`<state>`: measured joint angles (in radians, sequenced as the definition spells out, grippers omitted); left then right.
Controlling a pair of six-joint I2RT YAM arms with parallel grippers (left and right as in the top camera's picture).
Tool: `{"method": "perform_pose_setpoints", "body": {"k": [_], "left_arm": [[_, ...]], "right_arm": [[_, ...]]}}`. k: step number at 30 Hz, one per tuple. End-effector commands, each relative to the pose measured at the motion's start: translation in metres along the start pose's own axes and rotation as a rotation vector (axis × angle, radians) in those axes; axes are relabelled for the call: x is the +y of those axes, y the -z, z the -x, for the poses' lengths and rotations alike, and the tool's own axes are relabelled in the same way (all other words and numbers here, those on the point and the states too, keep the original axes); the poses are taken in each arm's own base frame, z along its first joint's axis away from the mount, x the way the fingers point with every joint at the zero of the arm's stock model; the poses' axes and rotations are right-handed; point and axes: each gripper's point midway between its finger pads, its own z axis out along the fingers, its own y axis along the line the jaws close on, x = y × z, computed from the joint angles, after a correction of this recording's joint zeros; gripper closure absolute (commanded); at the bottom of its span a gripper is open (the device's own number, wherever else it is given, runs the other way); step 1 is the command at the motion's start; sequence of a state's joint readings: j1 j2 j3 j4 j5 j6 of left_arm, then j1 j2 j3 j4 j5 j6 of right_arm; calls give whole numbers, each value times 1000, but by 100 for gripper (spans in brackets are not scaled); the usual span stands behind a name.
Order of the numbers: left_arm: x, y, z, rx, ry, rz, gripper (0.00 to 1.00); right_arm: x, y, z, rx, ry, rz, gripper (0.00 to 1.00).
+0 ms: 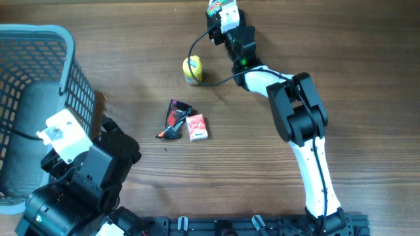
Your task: Scan the item barcode
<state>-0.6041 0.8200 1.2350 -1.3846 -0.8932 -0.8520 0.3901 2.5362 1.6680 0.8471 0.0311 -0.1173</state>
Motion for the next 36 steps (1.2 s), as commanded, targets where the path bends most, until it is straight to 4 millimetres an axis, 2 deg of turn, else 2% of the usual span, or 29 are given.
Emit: {"method": "perform_pose_setpoints", "body": {"k": [1, 10, 13, 16, 19, 23, 25, 26, 27, 29, 30, 31, 34, 36], "left_arm": [[2, -2, 1, -15, 9, 22, 0], [5, -2, -1, -6, -8, 33, 0], [5, -2, -1, -6, -8, 33, 0], [5, -2, -1, -6, -8, 33, 0], [5, -2, -1, -6, -8, 33, 0], [5, -2, -2, -3, -8, 31, 0], [5, -2, -2, -3, -9, 31, 0], [5, -2, -2, -3, -8, 31, 0], [5, -2, -2, -3, -9, 31, 0], [5, -2, -2, -3, -9, 31, 0], [4, -2, -2, -1, -4, 26, 0], [-2, -2, -6, 22, 10, -1, 0], [-12, -1, -12, 63, 27, -49, 0], [-15, -1, -14, 80, 33, -68, 0]], "right_arm": [[-5, -5, 9, -31, -14, -13, 57], [-5, -5, 6, -23, -12, -13, 56], [-7, -5, -1, 8, 25, -32, 57], [-6, -5, 3, 13, 100, -58, 56], [-2, -3, 23, -8, 144, -67, 56], [-7, 3, 78, -47, 141, -74, 57], [-17, 10, 112, -55, 138, -109, 57], [-24, 16, 131, -54, 136, -134, 59], [-32, 27, 158, -41, 137, -160, 59], [-50, 47, 188, 9, 138, -224, 59], [-69, 77, 202, 134, 145, -296, 53], [-83, 107, 197, 266, 92, -329, 51], [-106, 159, 172, 488, -52, -377, 50], [-128, 196, 146, 643, -147, -447, 51]]}}
